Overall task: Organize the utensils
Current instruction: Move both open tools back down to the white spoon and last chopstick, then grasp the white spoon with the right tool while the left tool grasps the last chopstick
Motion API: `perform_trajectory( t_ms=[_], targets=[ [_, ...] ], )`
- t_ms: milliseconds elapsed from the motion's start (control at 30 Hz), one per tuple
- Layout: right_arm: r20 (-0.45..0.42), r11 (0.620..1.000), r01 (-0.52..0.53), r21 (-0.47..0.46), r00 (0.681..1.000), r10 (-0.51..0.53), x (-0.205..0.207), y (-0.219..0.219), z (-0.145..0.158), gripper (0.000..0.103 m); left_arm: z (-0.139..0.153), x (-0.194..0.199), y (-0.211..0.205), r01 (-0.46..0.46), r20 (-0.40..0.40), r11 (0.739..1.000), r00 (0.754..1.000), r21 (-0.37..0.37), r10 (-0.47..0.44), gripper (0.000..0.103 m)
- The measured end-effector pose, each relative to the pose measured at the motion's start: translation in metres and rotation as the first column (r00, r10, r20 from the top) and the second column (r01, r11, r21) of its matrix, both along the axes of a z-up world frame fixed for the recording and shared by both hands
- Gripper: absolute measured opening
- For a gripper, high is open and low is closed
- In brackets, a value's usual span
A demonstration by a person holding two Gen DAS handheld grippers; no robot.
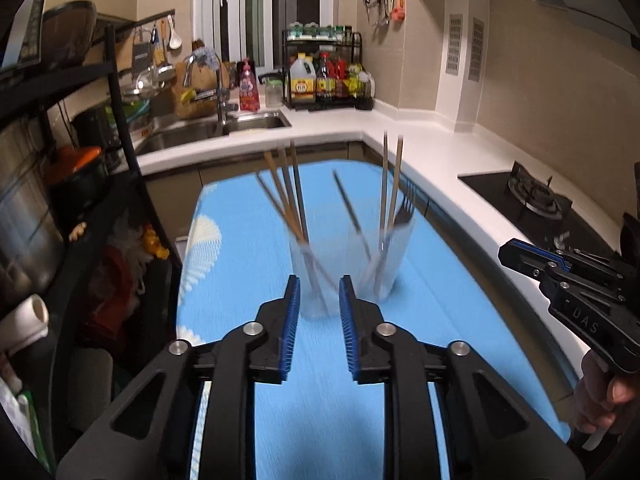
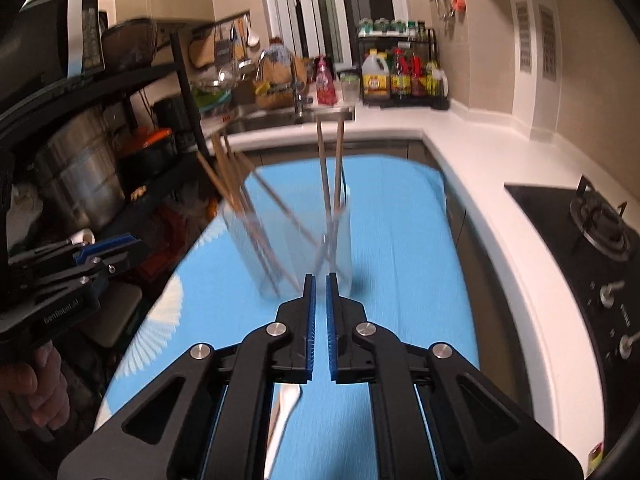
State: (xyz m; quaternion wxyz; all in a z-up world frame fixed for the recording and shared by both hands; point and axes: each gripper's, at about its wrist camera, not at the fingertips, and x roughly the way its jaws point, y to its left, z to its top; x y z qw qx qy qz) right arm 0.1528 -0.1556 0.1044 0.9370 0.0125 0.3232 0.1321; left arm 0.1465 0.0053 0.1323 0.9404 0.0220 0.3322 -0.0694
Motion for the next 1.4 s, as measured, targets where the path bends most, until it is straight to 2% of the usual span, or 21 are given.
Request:
perform_trajectory(
  t_ms=[100, 167, 267, 433, 600, 700, 800, 1067, 1100, 1400],
  targets=[
    [-0.070, 1.000, -0.002, 0.000, 0.998, 0.002, -0.001, -0.001, -0.037, 0.006, -0.033, -0.009, 0.006, -0.008, -0.017, 0.999, 1.000, 0.037, 0.009, 0.016],
    [-0.125, 1.000, -0.021, 0.010, 0.992, 0.022, 0.001, 0.001, -0.061, 0.006, -0.053, -0.009, 0.014, -0.020, -0.056, 1.000, 0.998, 0.020, 0.021, 0.016],
    [-0.156, 0.998, -0.062, 0.012, 0.986, 0.063, 0.006, 0.006, -0.084, 0.008, -0.074, -0.011, 0.022, -0.041, -0.067, 0.999, 0.997, 0.029, 0.043, 0.016],
    [-0.197, 0.996, -0.065, 0.068, 0.977, 0.077, 0.016, 0.012, -0.108, 0.010, -0.097, -0.015, 0.025, -0.046, -0.111, 0.999, 0.993, -0.011, 0.044, 0.016],
    [-0.224, 0.989, -0.083, 0.126, 0.968, 0.109, 0.019, 0.023, -0.129, 0.017, -0.112, -0.020, 0.012, -0.007, -0.124, 0.999, 0.992, 0.035, 0.011, 0.016],
    [-0.236, 0.984, -0.102, 0.143, 0.962, 0.134, 0.019, 0.029, -0.137, 0.022, -0.113, -0.020, 0.011, 0.000, -0.134, 1.000, 0.991, 0.026, 0.003, 0.016],
    [-0.234, 0.989, -0.101, 0.105, 0.964, 0.123, 0.018, 0.038, -0.143, 0.025, -0.114, -0.022, 0.007, 0.008, -0.127, 1.000, 0.992, 0.030, -0.004, 0.016],
    [-0.244, 0.993, -0.103, 0.052, 0.963, 0.112, 0.013, 0.048, -0.155, 0.026, -0.118, -0.025, 0.000, 0.025, -0.126, 0.999, 0.992, 0.033, -0.021, 0.016],
    [-0.235, 0.994, -0.101, 0.039, 0.966, 0.108, 0.013, 0.050, -0.154, 0.023, -0.118, -0.025, 0.000, 0.023, -0.126, 0.999, 0.992, 0.031, -0.019, 0.016],
    [-0.220, 0.999, -0.042, 0.006, 0.975, 0.043, 0.012, 0.039, -0.148, 0.022, -0.135, -0.020, -0.004, 0.011, -0.164, 1.000, 0.986, 0.001, -0.011, 0.016]
  ],
)
